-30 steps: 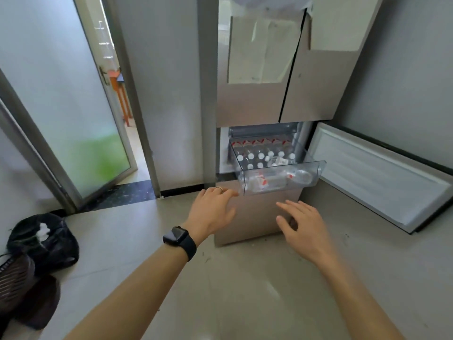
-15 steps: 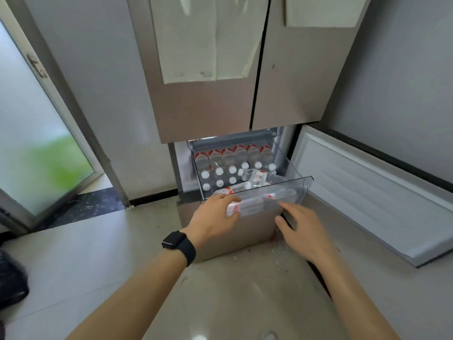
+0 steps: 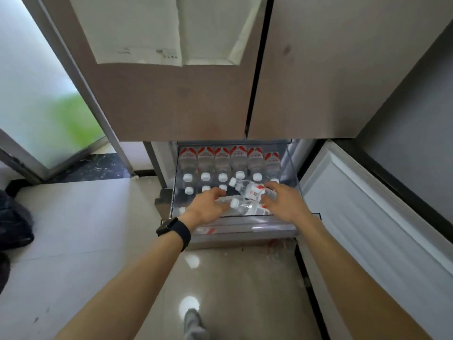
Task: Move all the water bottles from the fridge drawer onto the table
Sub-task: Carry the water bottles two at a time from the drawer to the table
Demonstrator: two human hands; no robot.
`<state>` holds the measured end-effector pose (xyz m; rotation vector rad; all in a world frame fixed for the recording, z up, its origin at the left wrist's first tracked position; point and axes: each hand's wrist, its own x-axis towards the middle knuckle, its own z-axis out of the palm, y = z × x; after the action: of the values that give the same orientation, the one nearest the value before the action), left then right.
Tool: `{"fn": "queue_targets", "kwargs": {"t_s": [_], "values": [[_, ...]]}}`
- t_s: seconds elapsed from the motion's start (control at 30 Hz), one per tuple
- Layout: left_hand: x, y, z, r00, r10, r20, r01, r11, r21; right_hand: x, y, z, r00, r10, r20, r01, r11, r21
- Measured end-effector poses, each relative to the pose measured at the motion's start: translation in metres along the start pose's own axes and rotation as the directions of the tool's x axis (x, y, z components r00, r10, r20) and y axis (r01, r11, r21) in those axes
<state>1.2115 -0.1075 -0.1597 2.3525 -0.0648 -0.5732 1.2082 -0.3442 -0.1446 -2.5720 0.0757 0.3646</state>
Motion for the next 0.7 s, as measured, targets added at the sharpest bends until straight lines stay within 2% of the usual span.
{"fn": "queue_targets", "kwargs": {"t_s": [0.13, 0.4, 0.53, 0.6, 0.7], "values": [[0.041, 0.009, 0.019, 0.991, -0.103, 0.088, 0.106, 0.994, -0.028, 0.053, 0.013, 0.006, 0.994, 0.048, 0.101, -0.044, 0.998, -0.042], [0.1, 0.007, 0.047, 0.936, -0.261, 0.237, 0.266, 0.964, 0.01, 0.111, 0.027, 0.034, 0.973, 0.13, 0.192, -0.118, 0.99, -0.07], [0.11, 0.004, 0.061, 0.916, -0.265, 0.302, 0.304, 0.948, -0.09, 0.121, 0.031, 0.04, 0.953, 0.228, 0.201, -0.215, 0.973, -0.084], [0.112, 0.004, 0.06, 0.916, -0.25, 0.315, 0.302, 0.945, -0.128, 0.13, 0.033, 0.049, 0.95, 0.24, 0.199, -0.207, 0.963, -0.171], [0.112, 0.007, 0.051, 0.911, -0.235, 0.338, 0.309, 0.933, -0.185, 0.165, 0.07, 0.085, 0.939, 0.296, 0.176, -0.255, 0.941, -0.224]]}}
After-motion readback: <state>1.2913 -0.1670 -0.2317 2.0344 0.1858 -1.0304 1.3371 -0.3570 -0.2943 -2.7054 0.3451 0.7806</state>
